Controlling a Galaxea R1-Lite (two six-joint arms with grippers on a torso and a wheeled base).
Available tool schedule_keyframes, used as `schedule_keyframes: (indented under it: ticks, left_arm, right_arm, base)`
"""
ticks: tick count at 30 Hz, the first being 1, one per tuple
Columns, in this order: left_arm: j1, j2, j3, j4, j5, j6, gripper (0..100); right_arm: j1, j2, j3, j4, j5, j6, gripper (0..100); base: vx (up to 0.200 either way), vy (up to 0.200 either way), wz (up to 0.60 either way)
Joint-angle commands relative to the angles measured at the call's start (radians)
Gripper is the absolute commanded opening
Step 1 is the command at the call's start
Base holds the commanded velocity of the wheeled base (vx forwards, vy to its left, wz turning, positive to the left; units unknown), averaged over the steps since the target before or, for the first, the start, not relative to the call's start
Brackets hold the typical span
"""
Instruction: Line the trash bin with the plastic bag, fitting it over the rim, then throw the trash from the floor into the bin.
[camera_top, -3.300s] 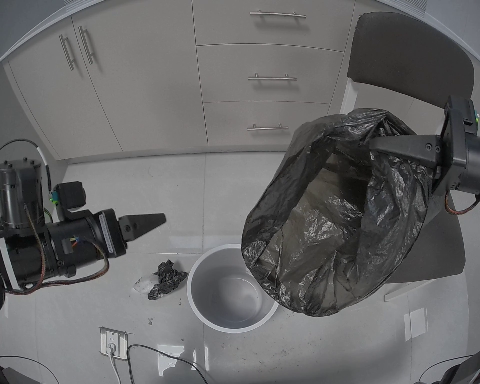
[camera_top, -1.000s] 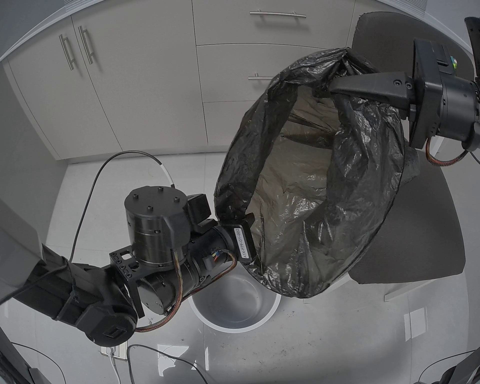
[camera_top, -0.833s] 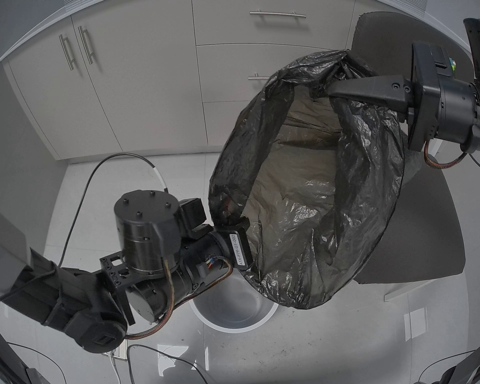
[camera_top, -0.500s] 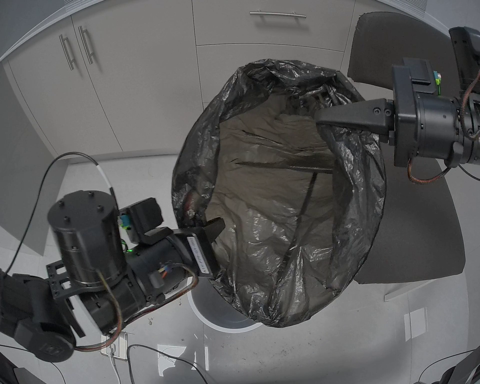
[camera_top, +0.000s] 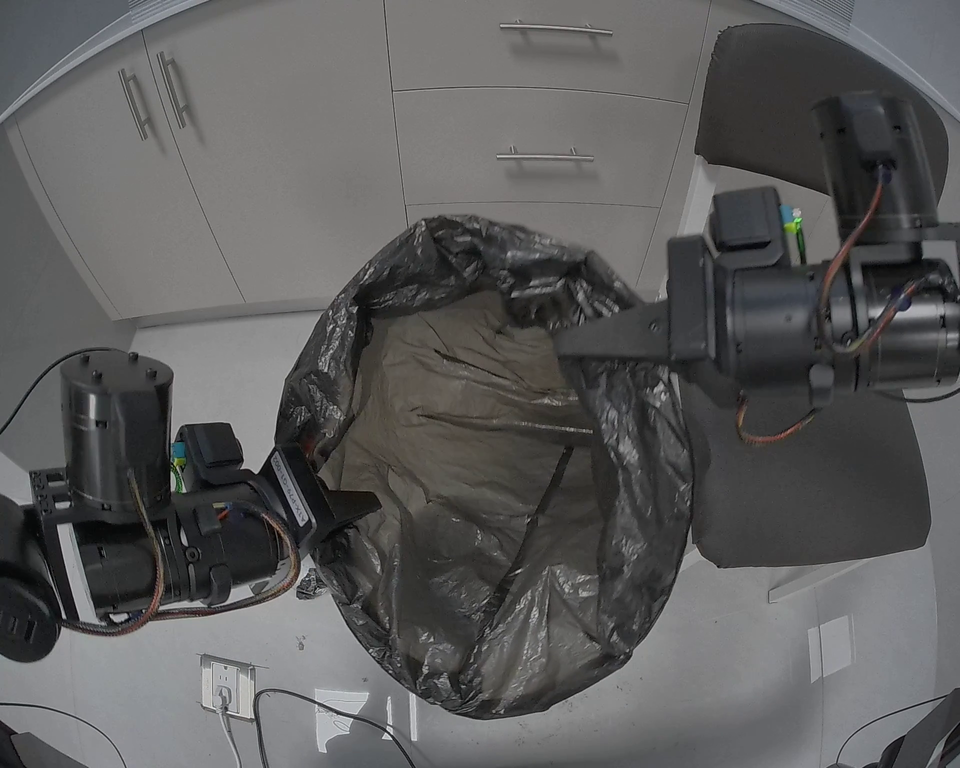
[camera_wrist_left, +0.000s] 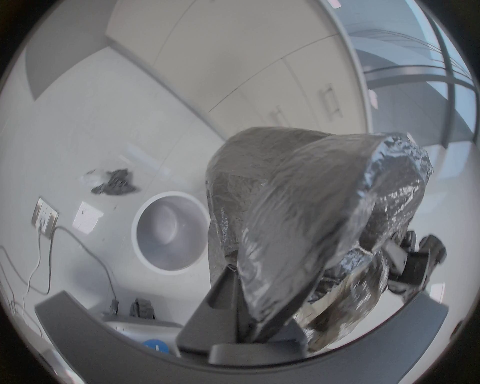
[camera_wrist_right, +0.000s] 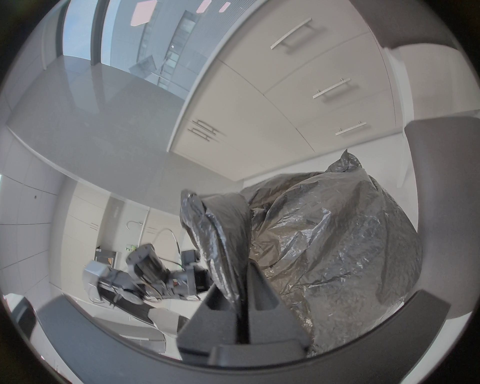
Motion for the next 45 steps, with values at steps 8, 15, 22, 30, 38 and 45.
schedule_keyframes:
  ticks: [8, 15, 22, 30, 38, 45]
  left_arm:
    - [0.045, 0.098, -0.059, 0.082, -0.038, -0.052, 0]
    - [0.037, 0.124, -0.034, 0.080, -0.039, -0.066, 0]
    - [0.020, 0.057, -0.034, 0.091, -0.036, -0.118, 0]
    - [0.014, -0.052, -0.017, 0.189, 0.021, -0.112, 0]
    - [-0.024, -0.132, 0.092, 0.194, 0.053, -0.108, 0]
    - [-0.020, -0.147, 0.141, 0.194, 0.082, -0.105, 0]
  right_arm:
    - [0.101, 0.131, 0.169, -0.001, -0.018, 0.001, 0]
    - [0.128, 0.109, 0.206, 0.000, -0.016, 0.010, 0]
    - [0.134, 0.085, 0.211, -0.003, -0.012, 0.006, 0]
    - [0.206, 0.082, 0.243, -0.012, -0.007, -0.033, 0]
    - [0.233, 0.094, 0.283, -0.047, 0.054, -0.049, 0]
    - [0.253, 0.123, 0.350, -0.164, 0.067, -0.042, 0]
  base:
    - [0.000, 0.000, 0.00]
    - [0.000, 0.000, 0.00]
    - [0.000, 0.000, 0.00]
    - [0.000, 0.000, 0.00]
    - [0.000, 0.000, 0.00]
    - [0.000, 0.000, 0.00]
